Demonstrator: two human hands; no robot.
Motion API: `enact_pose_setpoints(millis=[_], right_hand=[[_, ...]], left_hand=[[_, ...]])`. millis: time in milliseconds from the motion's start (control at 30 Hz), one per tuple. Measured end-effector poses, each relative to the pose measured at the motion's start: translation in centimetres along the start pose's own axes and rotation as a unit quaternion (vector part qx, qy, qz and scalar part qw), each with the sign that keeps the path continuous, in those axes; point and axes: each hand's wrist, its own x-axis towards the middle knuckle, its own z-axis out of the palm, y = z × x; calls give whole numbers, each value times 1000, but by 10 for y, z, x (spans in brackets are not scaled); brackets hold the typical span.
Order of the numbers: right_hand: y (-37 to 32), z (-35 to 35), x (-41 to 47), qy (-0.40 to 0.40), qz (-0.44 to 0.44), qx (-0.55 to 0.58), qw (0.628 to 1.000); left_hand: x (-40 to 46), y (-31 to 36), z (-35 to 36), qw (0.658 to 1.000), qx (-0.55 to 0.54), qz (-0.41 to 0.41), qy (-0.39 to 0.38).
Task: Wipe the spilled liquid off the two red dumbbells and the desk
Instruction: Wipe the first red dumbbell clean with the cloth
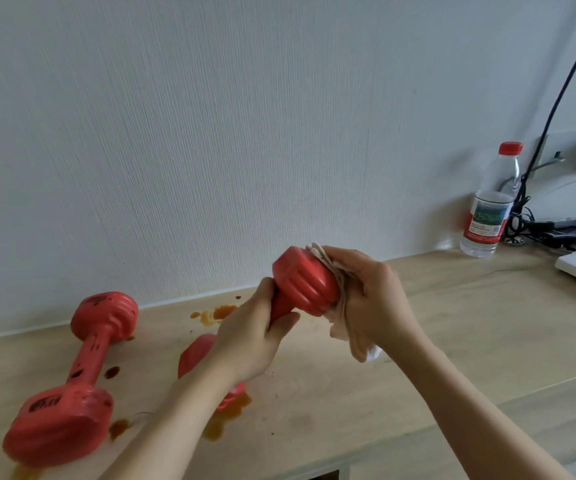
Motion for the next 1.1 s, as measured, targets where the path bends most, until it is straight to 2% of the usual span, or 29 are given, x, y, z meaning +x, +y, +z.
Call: enact_pose_setpoints(millis=[67,167,233,433,567,767,867,1000,1100], right_hand=[[0,1,-4,11,-16,9,1000],[-5,1,-14,37,-126,-11,991],[-5,1,-19,26,-167,-44,985],[-2,-6,-9,-66,-60,18,996],[10,-12,0,-130,17,28,991],[29,-12,3,-179,80,2,981],[24,-16,-6,-159,69,-37,984],[1,-23,-28,-87,-17,-80,993],[-1,-15,-34,-93,-56,-64,992]], left_hand=[[1,-2,-1,1000,6,-4,-2],[3,-7,-4,1000,18,-9,-5],[1,-9,-2,999,47,4,-3],[-7,-9,8,993,105,47,11],[-12,-5,11,990,127,57,-18],[-17,-2,17,984,146,84,-62],[-16,-3,17,982,158,86,-65],[-9,-8,11,986,153,52,-51],[-8,-11,12,987,147,47,-52]])
